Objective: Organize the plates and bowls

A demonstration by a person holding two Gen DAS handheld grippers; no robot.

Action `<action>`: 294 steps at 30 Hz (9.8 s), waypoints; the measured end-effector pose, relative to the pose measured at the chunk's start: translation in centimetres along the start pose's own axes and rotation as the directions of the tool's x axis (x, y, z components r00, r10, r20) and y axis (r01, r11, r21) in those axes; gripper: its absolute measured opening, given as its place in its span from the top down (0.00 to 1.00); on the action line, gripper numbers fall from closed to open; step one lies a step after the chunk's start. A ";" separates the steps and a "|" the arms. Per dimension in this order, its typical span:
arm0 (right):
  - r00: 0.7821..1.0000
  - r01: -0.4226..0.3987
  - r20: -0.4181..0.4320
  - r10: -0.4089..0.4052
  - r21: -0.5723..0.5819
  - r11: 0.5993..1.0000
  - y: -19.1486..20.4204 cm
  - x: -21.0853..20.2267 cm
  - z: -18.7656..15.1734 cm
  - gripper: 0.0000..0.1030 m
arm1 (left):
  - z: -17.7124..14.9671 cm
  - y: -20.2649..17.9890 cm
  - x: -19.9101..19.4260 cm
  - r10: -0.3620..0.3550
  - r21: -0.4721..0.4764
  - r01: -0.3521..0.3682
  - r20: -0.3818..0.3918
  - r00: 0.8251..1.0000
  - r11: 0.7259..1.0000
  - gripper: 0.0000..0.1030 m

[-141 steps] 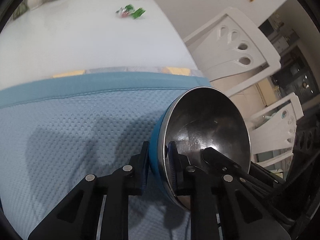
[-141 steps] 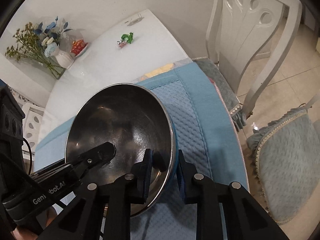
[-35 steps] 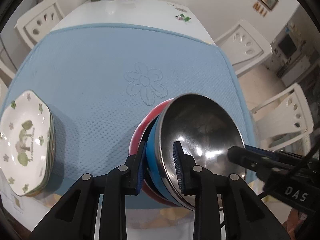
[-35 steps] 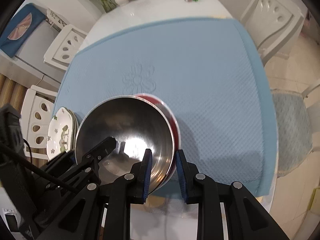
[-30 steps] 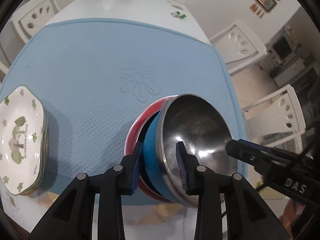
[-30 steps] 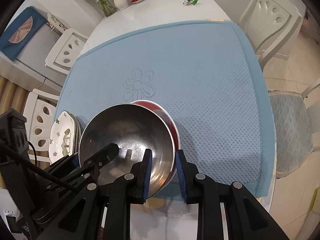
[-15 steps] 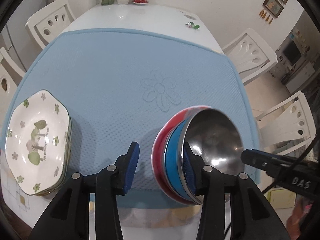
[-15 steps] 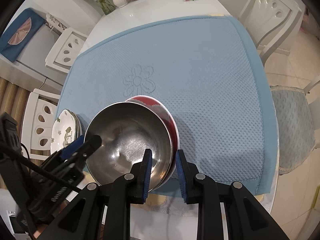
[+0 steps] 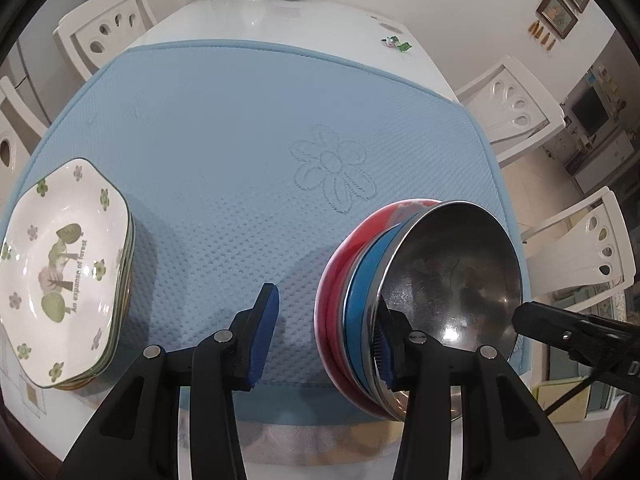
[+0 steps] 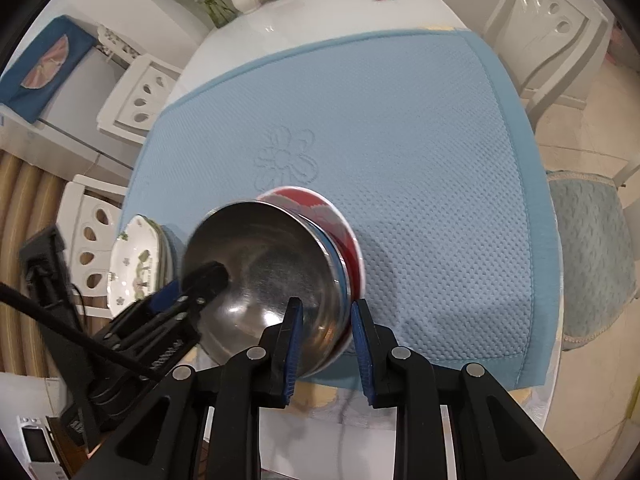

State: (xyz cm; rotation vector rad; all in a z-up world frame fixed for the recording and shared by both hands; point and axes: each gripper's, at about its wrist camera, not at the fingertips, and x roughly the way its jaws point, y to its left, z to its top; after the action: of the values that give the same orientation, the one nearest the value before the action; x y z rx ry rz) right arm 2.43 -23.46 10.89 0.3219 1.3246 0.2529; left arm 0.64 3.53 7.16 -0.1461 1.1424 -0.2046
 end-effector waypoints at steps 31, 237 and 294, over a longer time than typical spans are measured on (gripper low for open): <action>0.990 0.028 0.141 -0.006 -0.155 0.988 3.3 -3.5 -1.6 0.34 | 1.1 -0.9 -8.7 -0.126 -0.012 0.129 0.157 0.980 0.992 0.40; 0.902 0.256 0.292 -0.317 0.229 0.939 31.0 4.4 -11.0 0.31 | -2.0 24.2 -18.4 -0.257 0.245 0.202 0.222 0.940 0.948 0.42; 0.902 0.309 0.274 -0.334 0.131 0.942 32.4 5.0 -9.0 0.31 | -0.4 24.8 -16.5 -0.205 0.168 0.178 0.161 0.966 0.970 0.37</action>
State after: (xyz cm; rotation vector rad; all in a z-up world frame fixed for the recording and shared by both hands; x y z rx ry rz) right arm -5.10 9.21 16.46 0.1964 1.0749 -0.1282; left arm -4.16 31.53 16.18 -0.1369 0.9315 -0.4415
